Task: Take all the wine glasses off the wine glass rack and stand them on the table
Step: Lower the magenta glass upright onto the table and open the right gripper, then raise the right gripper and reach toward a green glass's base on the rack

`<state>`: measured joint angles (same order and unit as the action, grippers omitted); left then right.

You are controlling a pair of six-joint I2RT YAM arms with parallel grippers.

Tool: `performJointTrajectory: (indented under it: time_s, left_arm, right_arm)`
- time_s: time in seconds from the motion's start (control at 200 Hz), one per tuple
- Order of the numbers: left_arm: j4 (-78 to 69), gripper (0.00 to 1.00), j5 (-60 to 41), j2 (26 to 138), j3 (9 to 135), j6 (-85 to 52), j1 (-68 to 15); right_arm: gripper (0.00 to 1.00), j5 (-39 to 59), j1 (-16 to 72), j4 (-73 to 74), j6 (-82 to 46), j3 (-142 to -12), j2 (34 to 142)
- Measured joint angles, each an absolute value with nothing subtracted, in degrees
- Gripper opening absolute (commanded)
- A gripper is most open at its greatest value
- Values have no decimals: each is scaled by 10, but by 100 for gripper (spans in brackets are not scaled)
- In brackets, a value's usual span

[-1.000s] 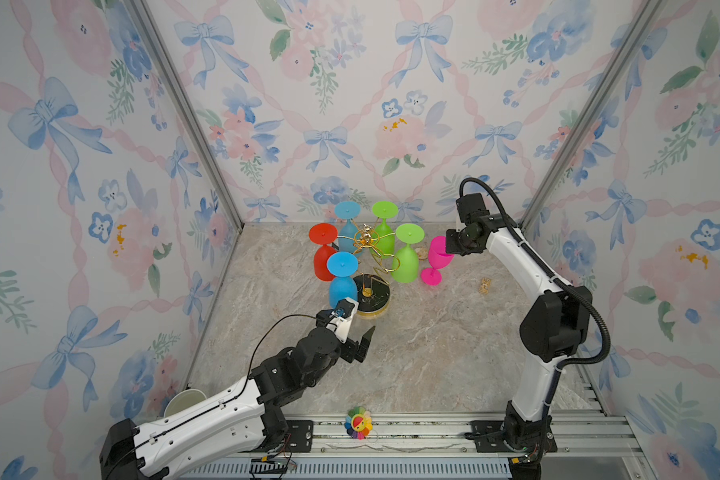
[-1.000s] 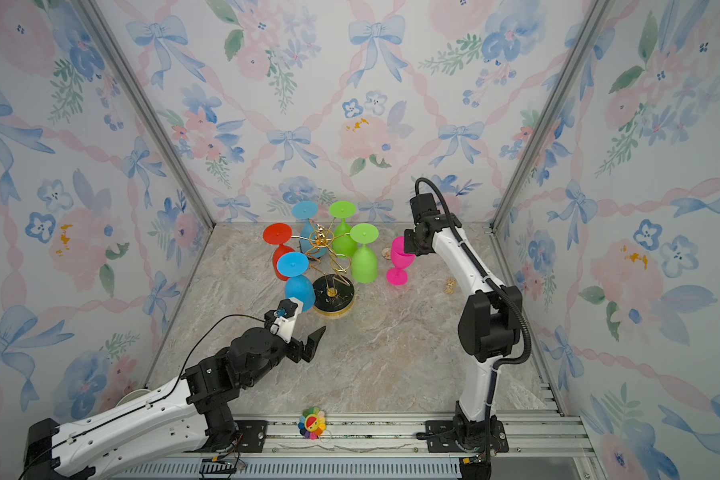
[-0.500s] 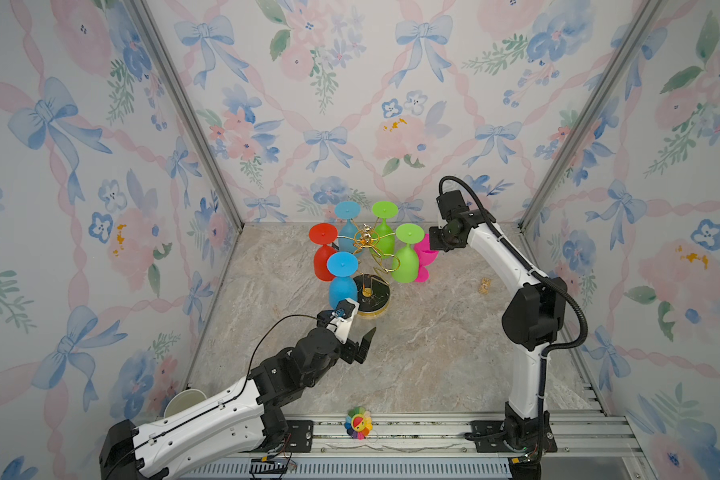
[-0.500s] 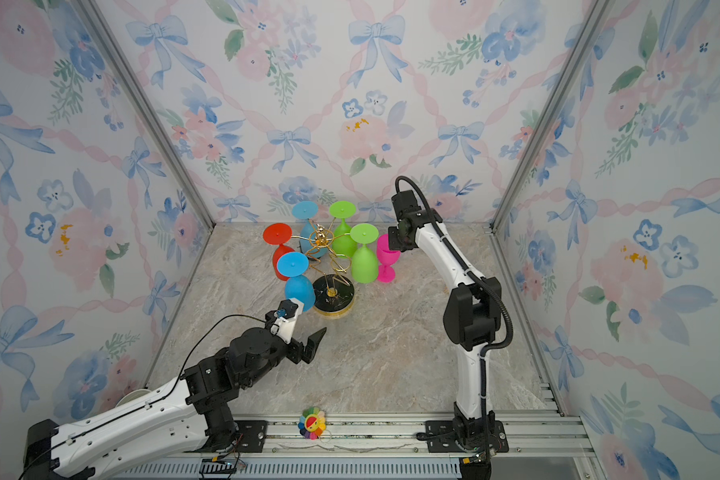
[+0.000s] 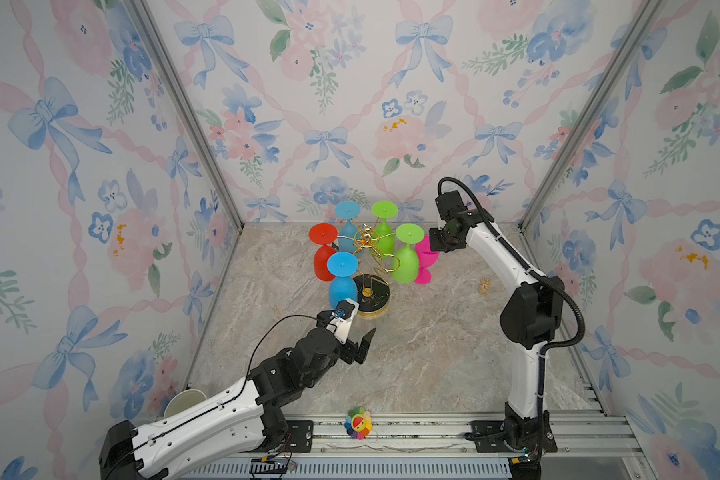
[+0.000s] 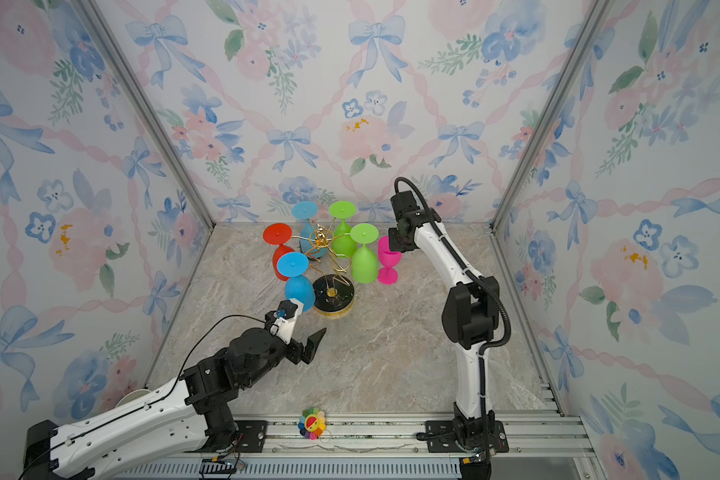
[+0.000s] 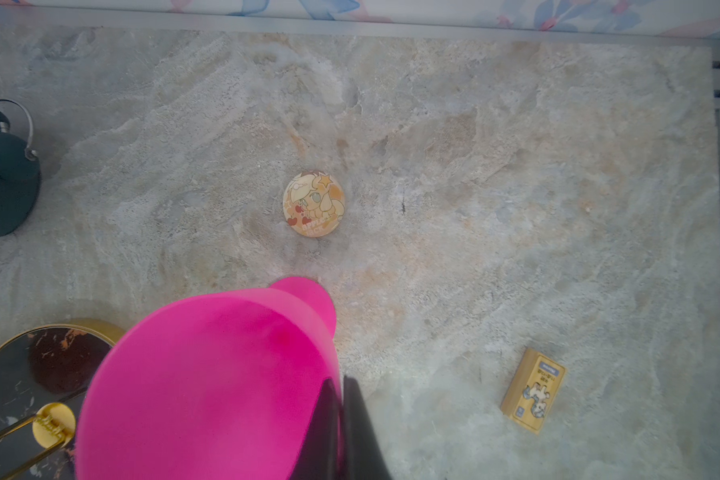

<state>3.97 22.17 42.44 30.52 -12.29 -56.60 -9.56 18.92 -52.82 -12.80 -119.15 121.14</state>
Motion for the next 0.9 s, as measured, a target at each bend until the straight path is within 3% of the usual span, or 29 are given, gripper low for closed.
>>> performJointTrajectory:
  time_s: [0.31,0.555,0.9]
  left_arm:
    - [40,98,214,424,305,-123,-566]
    - [51,98,201,417,305,-123,-559]
    - [78,98,145,385,308,-123,-484]
  right_arm:
    - [23,-97,189,-529,-123,-1192,1211]
    - [45,-112,189,-531,-119,-1187,1202]
    - [58,-95,189,-524,-128,-1110,1044]
